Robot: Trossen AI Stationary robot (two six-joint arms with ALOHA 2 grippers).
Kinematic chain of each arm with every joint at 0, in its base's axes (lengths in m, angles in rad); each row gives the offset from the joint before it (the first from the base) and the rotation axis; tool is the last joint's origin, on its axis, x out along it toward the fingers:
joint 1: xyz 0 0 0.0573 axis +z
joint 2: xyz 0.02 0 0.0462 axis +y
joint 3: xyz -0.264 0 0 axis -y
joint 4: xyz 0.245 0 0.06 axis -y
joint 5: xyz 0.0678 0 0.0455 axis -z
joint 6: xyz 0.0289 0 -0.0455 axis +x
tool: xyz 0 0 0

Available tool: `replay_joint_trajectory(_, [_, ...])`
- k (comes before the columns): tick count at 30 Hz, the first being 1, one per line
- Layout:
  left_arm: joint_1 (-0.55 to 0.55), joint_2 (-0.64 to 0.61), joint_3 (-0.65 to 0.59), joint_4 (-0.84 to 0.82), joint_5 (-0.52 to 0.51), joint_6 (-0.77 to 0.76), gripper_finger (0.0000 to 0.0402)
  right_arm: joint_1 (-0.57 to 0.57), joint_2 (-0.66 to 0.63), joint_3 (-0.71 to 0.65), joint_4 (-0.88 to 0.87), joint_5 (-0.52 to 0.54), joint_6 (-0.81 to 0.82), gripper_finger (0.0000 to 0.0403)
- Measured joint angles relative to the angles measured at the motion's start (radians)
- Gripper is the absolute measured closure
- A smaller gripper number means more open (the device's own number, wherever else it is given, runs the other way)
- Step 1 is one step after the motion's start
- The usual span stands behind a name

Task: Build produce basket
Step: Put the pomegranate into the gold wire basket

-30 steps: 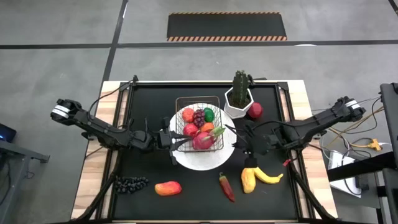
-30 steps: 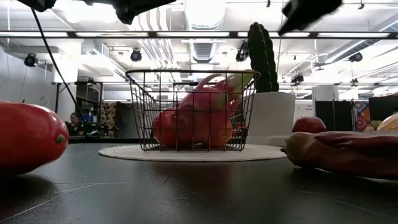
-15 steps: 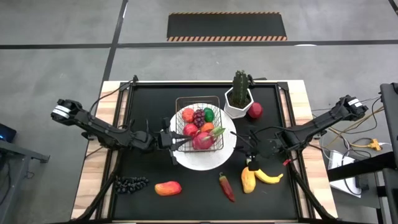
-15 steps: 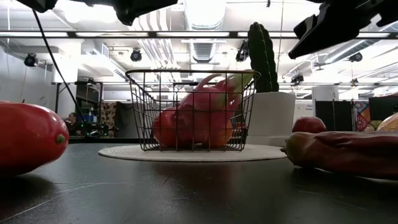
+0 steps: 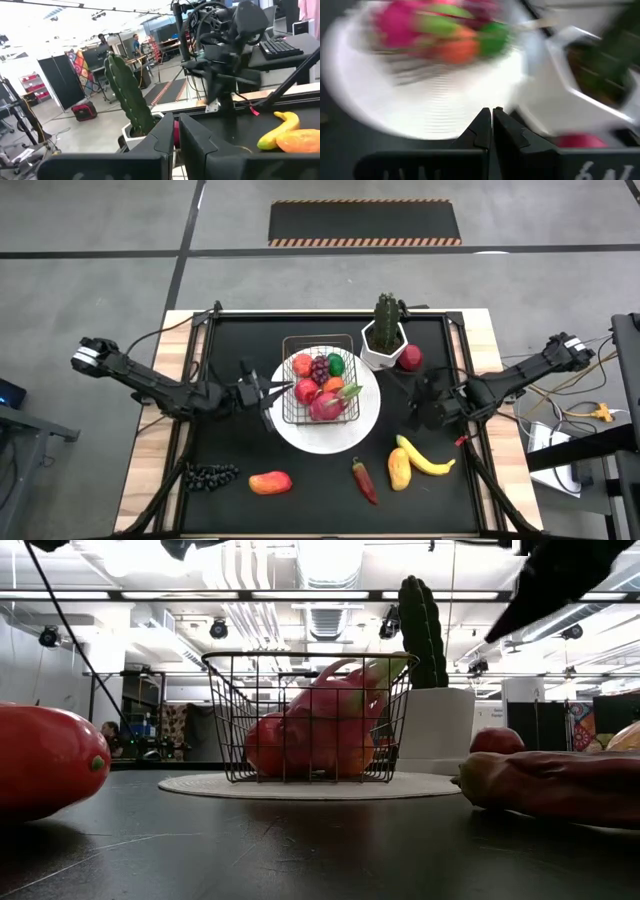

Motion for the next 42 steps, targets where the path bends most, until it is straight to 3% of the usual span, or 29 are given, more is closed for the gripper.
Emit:
replay_joint_trajectory(2, [0.002,-0.011,-0.017,0.008,-0.001,-0.003,0.0391,-0.012,-0.005,0.0,-0.085,0.057,0.102,0.0394])
replay_joint_trajectory(7, [0.006,-0.03,-0.013,0.016,-0.001,0.06,0.0391,-0.113,-0.011,0.0,-0.138,0.032,0.217,0.0394])
replay_joint_trajectory(14, [0.006,-0.064,0.004,0.014,0.0,0.196,0.0391,-0.314,-0.01,0.0,-0.141,-0.062,0.068,0.0394])
replay_joint_trajectory(21, [0.006,-0.119,-0.004,0.012,0.0,0.256,0.0391,-0.486,-0.061,0.001,-0.15,-0.312,-0.131,0.0393])
replay_joint_trajectory(24, [0.006,-0.131,-0.018,0.008,0.0,0.256,0.0391,-0.539,-0.084,0.001,-0.156,-0.344,-0.137,0.0386])
replay_joint_trajectory(32, [0.006,-0.128,-0.027,0.005,0.0,0.305,0.0391,-0.628,-0.095,0.0,-0.168,-0.324,-0.118,0.032])
replay_joint_trajectory(38, [0.006,-0.128,-0.027,0.006,0.0,0.31,0.0391,-0.65,-0.08,0.0,-0.17,-0.127,0.004,0.0258])
replay_joint_trajectory(42, [0.006,-0.127,-0.027,0.006,0.0,0.33,0.0391,-0.65,-0.079,0.0,-0.1,-0.109,0.068,0.0236])
